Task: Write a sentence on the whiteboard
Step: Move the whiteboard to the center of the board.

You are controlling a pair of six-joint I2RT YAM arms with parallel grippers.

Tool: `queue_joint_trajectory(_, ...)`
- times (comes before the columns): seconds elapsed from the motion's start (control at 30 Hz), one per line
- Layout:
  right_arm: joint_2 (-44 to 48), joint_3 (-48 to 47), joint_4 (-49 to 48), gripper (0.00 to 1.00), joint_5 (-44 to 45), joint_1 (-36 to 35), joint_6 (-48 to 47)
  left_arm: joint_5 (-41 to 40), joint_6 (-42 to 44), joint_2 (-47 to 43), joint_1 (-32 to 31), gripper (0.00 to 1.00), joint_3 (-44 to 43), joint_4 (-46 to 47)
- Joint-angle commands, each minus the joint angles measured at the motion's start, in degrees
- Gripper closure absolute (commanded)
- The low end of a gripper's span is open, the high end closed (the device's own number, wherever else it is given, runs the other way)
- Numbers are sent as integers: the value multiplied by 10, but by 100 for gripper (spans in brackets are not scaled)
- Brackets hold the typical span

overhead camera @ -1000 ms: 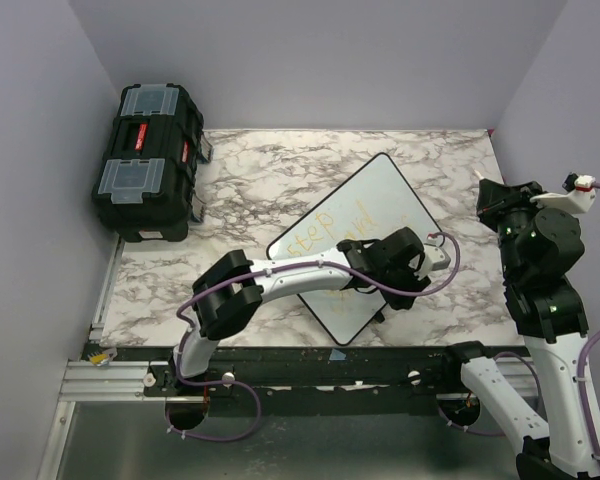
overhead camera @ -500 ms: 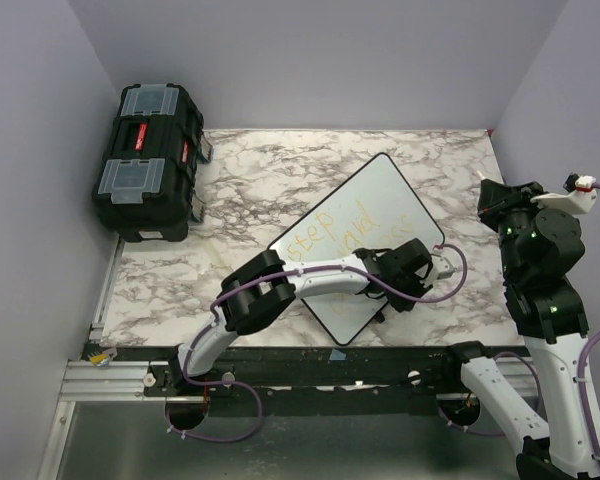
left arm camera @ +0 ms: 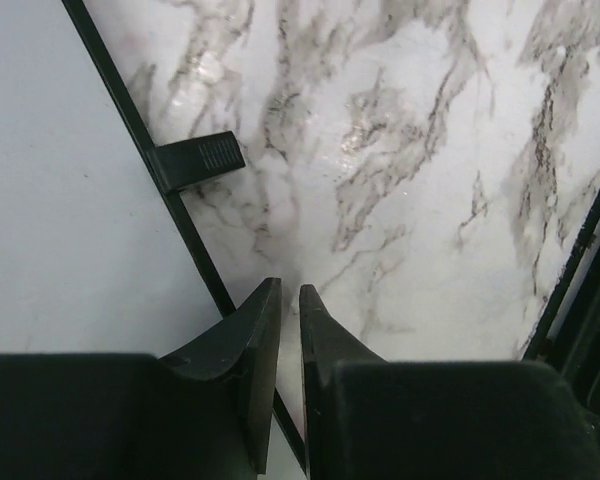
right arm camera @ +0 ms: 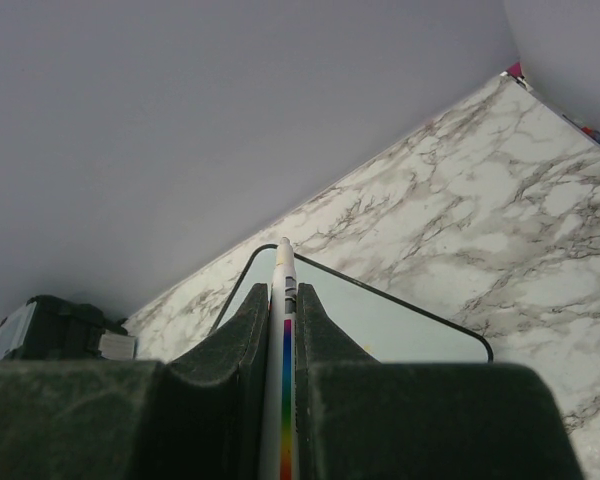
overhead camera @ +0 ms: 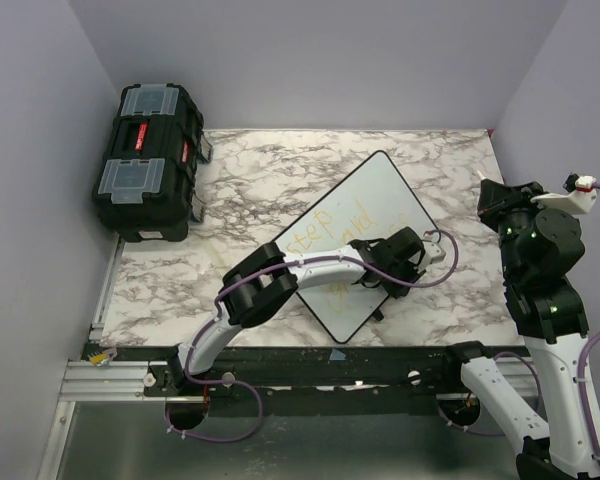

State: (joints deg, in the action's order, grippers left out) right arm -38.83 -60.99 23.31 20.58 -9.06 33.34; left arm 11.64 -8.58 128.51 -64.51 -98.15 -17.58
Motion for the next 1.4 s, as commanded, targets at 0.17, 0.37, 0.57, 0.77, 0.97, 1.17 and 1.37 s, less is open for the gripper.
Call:
queue_joint_trajectory(0.17, 2, 3, 4, 99, 18, -8, -11, -38, 17, 0, 60, 84, 15, -4)
queue_joint_trajectory(0.37, 1, 3, 3, 99, 18, -10, -12, -62, 34, -3, 80, 85, 19, -10)
queue_joint_trajectory(0.57, -2, 3, 2, 99, 19, -12, -13, -49, 43, -14, 102, 85, 38, -3)
queue_joint_trajectory(0.77, -3, 5, 0, 99, 18, -13, -13, -57, 41, -21, 106, 85, 59, 4)
queue_joint_trajectory(0.97, -2, 7, 0, 99, 17, -13, -14, -64, 36, -37, 112, 85, 89, 17)
queue_joint_trajectory(1.17, 0, 8, 0, 99, 17, -13, -14, -78, 37, -45, 113, 82, 104, 12)
queue_joint_trajectory(1.37, 4, 6, 2, 99, 17, -13, -16, -48, 53, -66, 107, 54, 112, 8)
